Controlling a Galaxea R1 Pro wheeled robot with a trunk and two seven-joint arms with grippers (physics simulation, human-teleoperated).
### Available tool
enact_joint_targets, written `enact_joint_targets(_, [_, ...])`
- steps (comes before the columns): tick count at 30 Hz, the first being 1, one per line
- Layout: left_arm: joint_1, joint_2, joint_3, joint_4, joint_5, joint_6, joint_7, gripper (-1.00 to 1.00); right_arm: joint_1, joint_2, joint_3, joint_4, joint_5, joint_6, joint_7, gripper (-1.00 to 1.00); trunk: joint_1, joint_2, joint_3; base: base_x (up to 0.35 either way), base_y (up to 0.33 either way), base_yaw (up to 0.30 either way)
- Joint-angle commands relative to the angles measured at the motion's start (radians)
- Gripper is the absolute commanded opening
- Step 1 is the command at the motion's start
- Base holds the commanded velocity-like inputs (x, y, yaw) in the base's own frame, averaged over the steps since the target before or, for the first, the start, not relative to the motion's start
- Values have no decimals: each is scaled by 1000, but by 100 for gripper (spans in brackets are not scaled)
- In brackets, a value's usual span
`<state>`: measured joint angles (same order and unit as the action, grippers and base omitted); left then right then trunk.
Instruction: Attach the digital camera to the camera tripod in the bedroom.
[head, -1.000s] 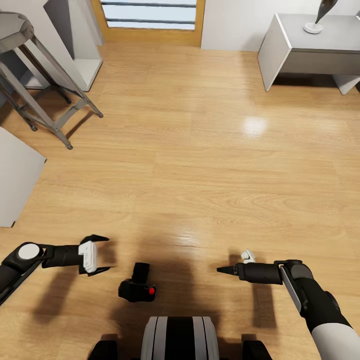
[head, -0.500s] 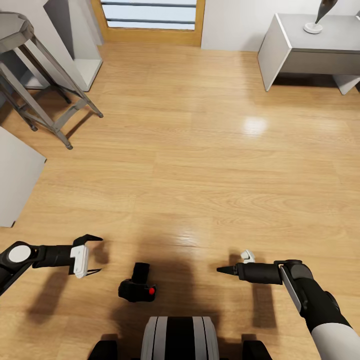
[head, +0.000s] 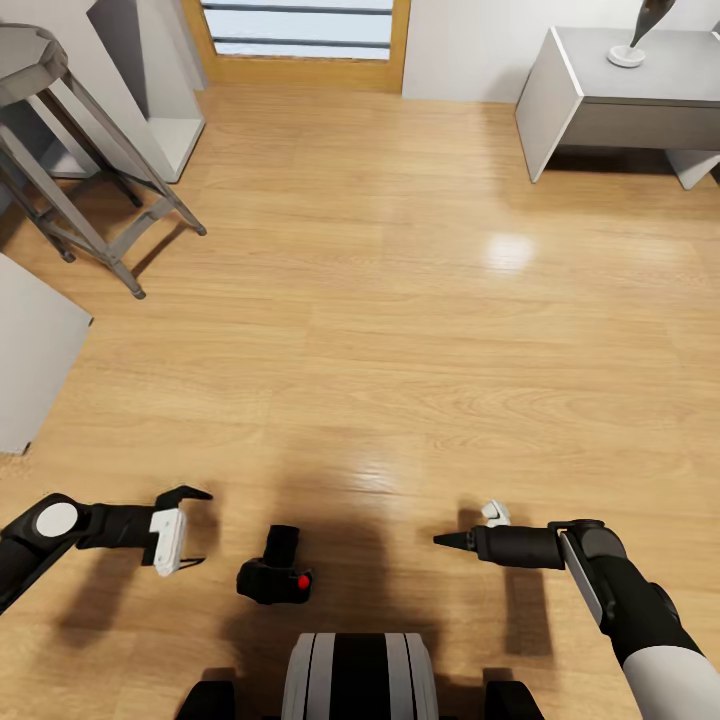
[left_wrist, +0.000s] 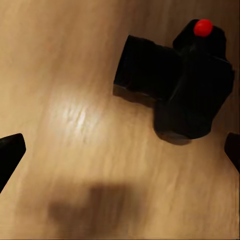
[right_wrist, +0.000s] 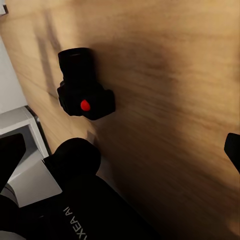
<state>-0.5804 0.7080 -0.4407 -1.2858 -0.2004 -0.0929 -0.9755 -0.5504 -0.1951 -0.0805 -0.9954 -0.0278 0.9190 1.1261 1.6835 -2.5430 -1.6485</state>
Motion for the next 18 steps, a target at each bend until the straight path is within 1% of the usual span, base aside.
enact_joint_targets(1, [-1, -2, -16, 5, -7, -9, 2, 100, 0, 0, -1, 0, -3, 7, 1, 100, 0, 0, -1, 0, 0, 0])
enact_joint_targets(4, [-1, -9, -47, 22, -6, -10, 4, 100, 0, 0, -1, 0, -3, 5, 1, 100, 0, 0, -1, 0, 0, 0])
enact_joint_targets(8, [-1, -21, -69, 43, -4, -8, 6, 100, 0, -1, -5, 0, -3, 3, 2, 100, 0, 0, -1, 0, 0, 0])
enact_joint_targets(9, [-1, -30, -76, 54, -5, -5, 7, 100, 0, -1, -9, 0, -3, 2, 3, 100, 0, 0, -1, 0, 0, 0])
enact_joint_targets(13, [-1, -56, -83, 81, -8, 0, 6, 100, 0, -1, -22, 0, -2, 1, 2, 100, 0, 0, -1, 0, 0, 0])
enact_joint_targets(14, [-1, -67, -87, 98, -9, 2, 5, 100, 0, 0, -25, 0, -2, 0, 2, 100, 0, 0, -1, 0, 0, 0])
enact_joint_targets(18, [-1, -80, -90, 129, -14, 3, 4, 100, 0, 0, -30, 0, -2, -1, 2, 100, 0, 0, -1, 0, 0, 0])
